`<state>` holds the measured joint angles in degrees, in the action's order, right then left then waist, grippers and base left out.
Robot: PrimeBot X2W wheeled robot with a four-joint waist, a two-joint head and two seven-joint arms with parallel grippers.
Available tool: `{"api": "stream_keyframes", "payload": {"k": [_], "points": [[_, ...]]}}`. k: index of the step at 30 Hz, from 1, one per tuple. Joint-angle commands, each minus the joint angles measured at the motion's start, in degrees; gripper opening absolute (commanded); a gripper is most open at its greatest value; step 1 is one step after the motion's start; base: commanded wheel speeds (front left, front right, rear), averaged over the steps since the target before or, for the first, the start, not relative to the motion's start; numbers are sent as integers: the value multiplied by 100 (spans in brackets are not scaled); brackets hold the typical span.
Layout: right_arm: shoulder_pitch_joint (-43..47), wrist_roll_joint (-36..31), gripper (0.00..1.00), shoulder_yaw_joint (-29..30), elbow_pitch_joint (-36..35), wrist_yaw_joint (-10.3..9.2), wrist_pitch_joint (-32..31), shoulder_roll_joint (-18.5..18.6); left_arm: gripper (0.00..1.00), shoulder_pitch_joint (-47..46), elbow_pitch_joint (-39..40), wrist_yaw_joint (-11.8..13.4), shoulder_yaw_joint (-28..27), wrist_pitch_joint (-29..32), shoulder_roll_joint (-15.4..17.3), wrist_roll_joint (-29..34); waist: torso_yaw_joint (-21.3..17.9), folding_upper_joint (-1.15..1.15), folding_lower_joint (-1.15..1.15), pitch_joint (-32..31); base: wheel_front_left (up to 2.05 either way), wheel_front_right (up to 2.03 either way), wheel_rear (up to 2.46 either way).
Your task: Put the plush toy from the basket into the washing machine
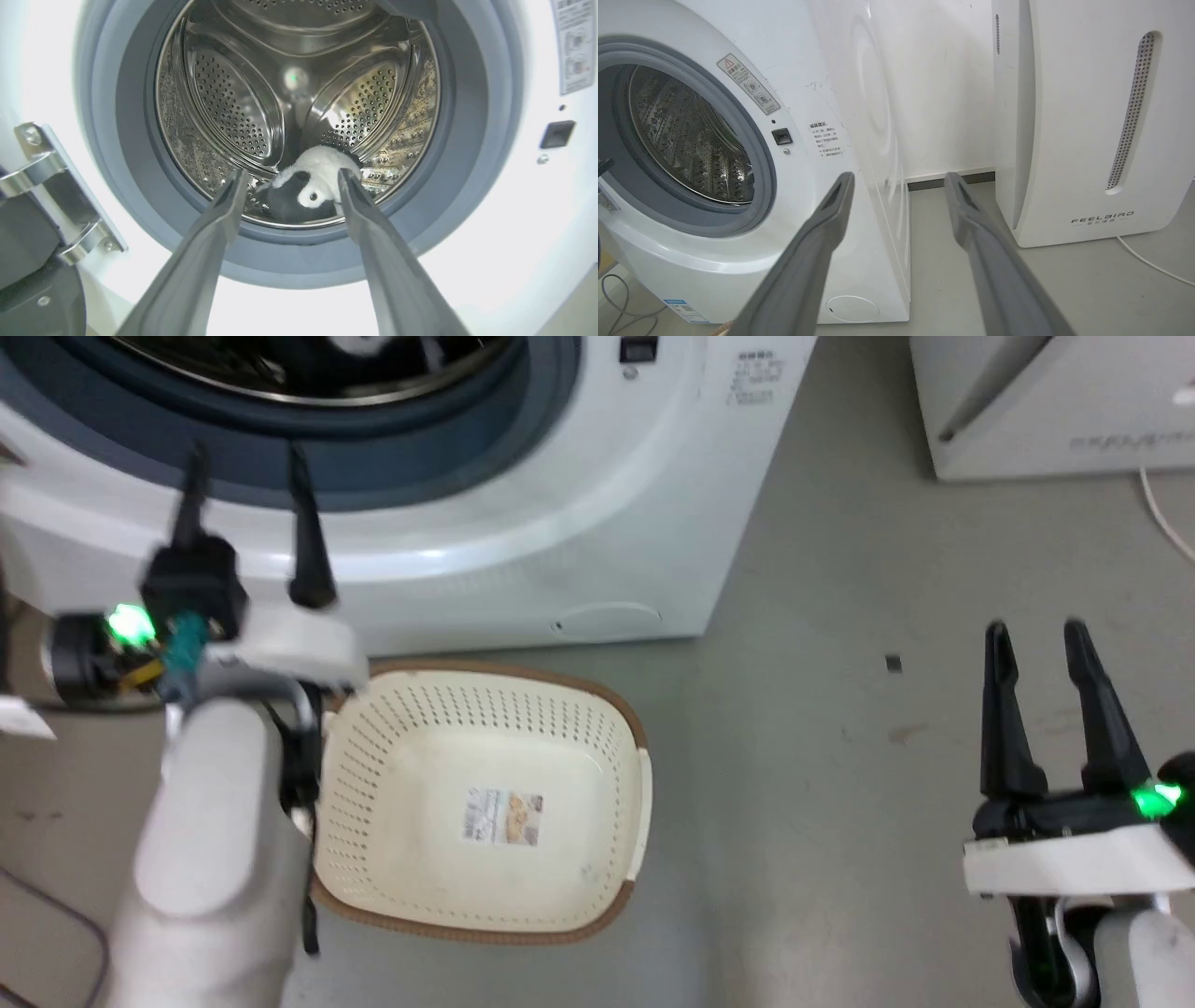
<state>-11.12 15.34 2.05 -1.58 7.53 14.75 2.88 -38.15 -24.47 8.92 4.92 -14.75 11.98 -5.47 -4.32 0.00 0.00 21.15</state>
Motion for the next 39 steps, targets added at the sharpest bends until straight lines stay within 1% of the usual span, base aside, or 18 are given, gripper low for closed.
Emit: {"api": "stream_keyframes", "payload": {"k": [1,8,15,23,27,31,32,39], "points": [[136,-43,100,60,60,-4,25,-1,100,197,61,31,0,-25,-50,41,253,0,0,-424,0,0,0],[577,-328,100,281,315,-4,25,-1,100,1330,305,-4,88,-25,-289,152,500,0,0,-1131,0,0,0],[884,-521,100,328,435,-4,25,-1,100,2272,753,-47,72,-25,-358,228,651,0,0,-1603,0,0,0],[1215,-597,100,317,528,-4,25,-1,100,3240,1261,-33,129,-25,-459,343,702,0,0,-1977,0,0,0],[1380,-609,100,320,582,-4,25,-1,100,3588,1468,-32,122,-25,-513,342,754,0,0,-2082,0,0,0],[1485,-610,100,305,595,-4,25,-1,100,3790,1515,-47,94,-25,-535,347,784,0,0,-2143,0,0,0],[1431,-622,0,306,583,0,-1,0,0,3754,1487,-53,107,1,-537,329,780,0,0,-2142,0,0,0],[1420,-649,0,291,569,1,-45,0,0,3761,1508,-76,103,52,-552,335,774,0,0,-2150,0,0,0]]}}
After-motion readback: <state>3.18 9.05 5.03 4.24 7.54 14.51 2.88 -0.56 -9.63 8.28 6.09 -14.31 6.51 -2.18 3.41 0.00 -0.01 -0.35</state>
